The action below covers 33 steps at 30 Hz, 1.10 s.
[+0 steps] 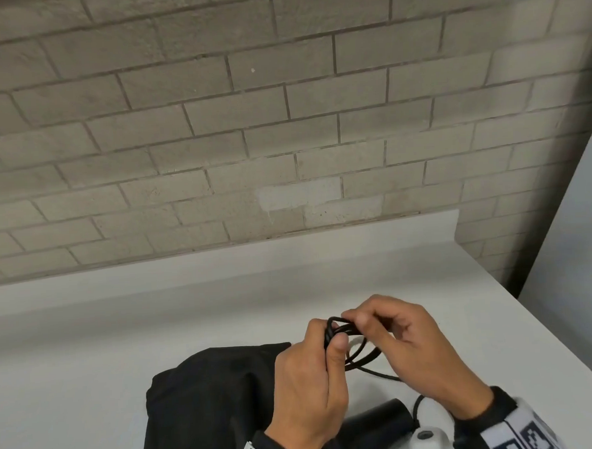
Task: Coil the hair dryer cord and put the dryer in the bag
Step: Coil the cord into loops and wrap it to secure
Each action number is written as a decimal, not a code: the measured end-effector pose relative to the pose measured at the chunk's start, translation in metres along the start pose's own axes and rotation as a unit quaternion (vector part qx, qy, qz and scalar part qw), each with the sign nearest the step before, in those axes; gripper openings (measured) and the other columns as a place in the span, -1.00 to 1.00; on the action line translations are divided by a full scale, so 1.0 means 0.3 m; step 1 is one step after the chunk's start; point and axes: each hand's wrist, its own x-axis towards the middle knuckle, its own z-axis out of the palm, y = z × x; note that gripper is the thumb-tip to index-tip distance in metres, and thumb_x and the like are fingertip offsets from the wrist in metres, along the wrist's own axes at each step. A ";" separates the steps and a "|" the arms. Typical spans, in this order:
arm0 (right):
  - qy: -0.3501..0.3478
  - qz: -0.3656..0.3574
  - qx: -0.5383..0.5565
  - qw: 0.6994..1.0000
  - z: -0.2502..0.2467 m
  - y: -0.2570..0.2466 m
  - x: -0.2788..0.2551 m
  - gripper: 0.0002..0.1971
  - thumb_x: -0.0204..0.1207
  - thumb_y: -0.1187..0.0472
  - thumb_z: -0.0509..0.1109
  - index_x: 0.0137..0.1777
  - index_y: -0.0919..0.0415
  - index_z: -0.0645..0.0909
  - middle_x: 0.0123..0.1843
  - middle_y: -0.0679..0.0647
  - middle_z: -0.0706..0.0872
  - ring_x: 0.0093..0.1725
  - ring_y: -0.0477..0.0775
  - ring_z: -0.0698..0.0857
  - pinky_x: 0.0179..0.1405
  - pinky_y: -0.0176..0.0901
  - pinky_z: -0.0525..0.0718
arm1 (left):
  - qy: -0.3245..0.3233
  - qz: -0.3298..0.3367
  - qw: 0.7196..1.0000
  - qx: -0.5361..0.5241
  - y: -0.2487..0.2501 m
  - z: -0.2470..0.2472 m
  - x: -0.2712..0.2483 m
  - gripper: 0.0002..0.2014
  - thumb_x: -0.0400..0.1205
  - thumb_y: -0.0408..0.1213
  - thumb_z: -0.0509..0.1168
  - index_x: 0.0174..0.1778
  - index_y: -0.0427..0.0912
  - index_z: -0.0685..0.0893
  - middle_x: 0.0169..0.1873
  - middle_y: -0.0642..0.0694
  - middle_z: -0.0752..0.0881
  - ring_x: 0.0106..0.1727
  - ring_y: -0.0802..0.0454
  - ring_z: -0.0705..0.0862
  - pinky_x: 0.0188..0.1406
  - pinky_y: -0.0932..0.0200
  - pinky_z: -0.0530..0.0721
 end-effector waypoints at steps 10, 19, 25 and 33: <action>-0.083 0.049 -0.054 0.994 -0.025 0.028 -0.022 -0.93 0.55 0.13 0.47 -0.08 -0.10 0.73 -0.16 -0.06 0.75 -0.05 -0.01 0.69 0.09 0.00 0.63 | 0.025 -0.026 0.999 0.003 -0.016 0.002 0.005 -0.54 0.75 0.27 -0.14 -0.05 0.08 0.54 -0.60 0.22 0.42 -0.59 0.14 0.47 -0.61 0.46 0.30; -0.016 -0.006 -0.040 0.999 0.018 0.042 -0.049 -0.78 0.51 0.20 0.51 0.08 -0.11 0.69 0.08 -0.15 0.65 0.11 0.00 0.65 0.13 -0.16 0.60 | 0.027 -0.023 0.999 0.038 -0.023 0.005 0.009 -0.56 0.75 0.26 -0.15 -0.06 0.11 0.54 -0.57 0.14 0.53 -0.54 0.08 0.56 -0.62 0.24 0.46; 0.165 -0.159 -0.169 0.959 0.123 0.096 -0.112 -0.84 0.43 0.16 0.55 -0.03 0.05 0.66 -0.15 -0.10 0.54 -0.23 -0.28 0.52 -0.22 -0.53 0.49 | 0.031 -0.053 0.997 0.038 -0.032 0.006 0.014 -0.49 0.71 0.33 -0.22 -0.13 0.12 0.51 -0.62 0.15 0.49 -0.51 0.05 0.57 -0.59 0.31 0.44; 0.123 -0.065 -0.305 0.942 0.162 0.101 -0.101 -0.73 0.62 0.06 0.29 0.14 0.13 0.75 -0.16 -0.09 0.62 -0.35 -0.15 0.63 -0.44 -0.40 0.61 | 0.037 -0.033 0.998 0.026 -0.016 0.015 0.011 -0.49 0.75 0.24 -0.13 -0.12 0.01 0.60 -0.60 0.30 0.51 -0.56 0.35 0.54 -0.56 0.61 0.32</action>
